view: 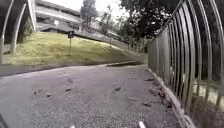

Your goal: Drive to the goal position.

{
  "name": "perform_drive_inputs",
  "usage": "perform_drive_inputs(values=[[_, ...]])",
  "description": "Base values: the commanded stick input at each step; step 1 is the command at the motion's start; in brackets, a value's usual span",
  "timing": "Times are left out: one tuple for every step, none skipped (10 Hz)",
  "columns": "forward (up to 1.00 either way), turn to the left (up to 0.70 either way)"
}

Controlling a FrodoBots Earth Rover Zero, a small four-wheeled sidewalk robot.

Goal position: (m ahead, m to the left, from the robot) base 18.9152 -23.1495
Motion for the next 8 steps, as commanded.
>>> perform_drive_inputs(values=[[0.7,-0.3],[0.7,-0.35],[0.7,-0.23],[0.7,0.0],[0.7,0.0],[0.7,-0.14],[0.7,-0.31],[0.7,-0.14]])
